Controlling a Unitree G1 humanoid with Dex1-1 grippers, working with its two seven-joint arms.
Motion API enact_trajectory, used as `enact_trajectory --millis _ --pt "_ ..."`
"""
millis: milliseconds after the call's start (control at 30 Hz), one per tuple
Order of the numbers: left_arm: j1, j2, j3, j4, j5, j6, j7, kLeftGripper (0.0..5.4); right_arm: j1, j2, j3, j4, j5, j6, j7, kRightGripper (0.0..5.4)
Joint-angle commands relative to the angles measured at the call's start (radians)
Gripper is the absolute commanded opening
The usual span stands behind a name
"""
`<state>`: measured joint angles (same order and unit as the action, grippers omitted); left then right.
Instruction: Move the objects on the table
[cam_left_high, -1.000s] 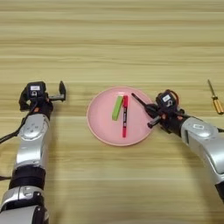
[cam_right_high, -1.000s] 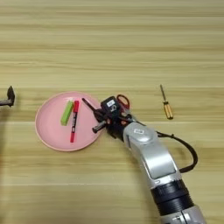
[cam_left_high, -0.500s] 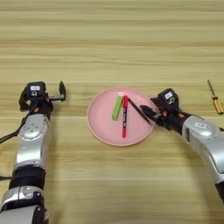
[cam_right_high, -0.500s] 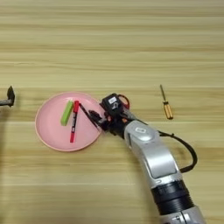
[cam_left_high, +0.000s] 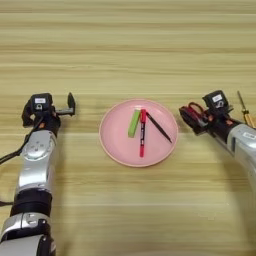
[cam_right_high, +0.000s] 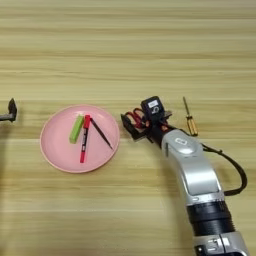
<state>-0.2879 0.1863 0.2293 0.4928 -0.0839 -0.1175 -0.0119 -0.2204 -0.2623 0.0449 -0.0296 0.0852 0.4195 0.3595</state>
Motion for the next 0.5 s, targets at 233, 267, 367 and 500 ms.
enact_trajectory --millis 233,267,367,500 --pt "-0.005 0.005 0.001 0.0 0.0 0.007 0.006 5.4 -0.029 -0.018 0.014 0.1 -0.071 -0.099 -0.028 5.36" --pt "-0.005 0.005 0.001 0.0 -0.001 0.007 0.006 5.4 -0.029 -0.018 0.017 0.105 -0.074 -0.104 -0.025 5.36" --pt "-0.005 0.005 0.001 -0.001 -0.001 0.007 0.007 5.4 -0.029 -0.018 0.025 0.12 -0.081 -0.116 -0.017 5.36" --pt "-0.007 0.006 0.002 0.001 -0.001 0.007 0.006 5.4 -0.033 -0.027 0.042 0.151 -0.105 -0.137 -0.014 5.36"
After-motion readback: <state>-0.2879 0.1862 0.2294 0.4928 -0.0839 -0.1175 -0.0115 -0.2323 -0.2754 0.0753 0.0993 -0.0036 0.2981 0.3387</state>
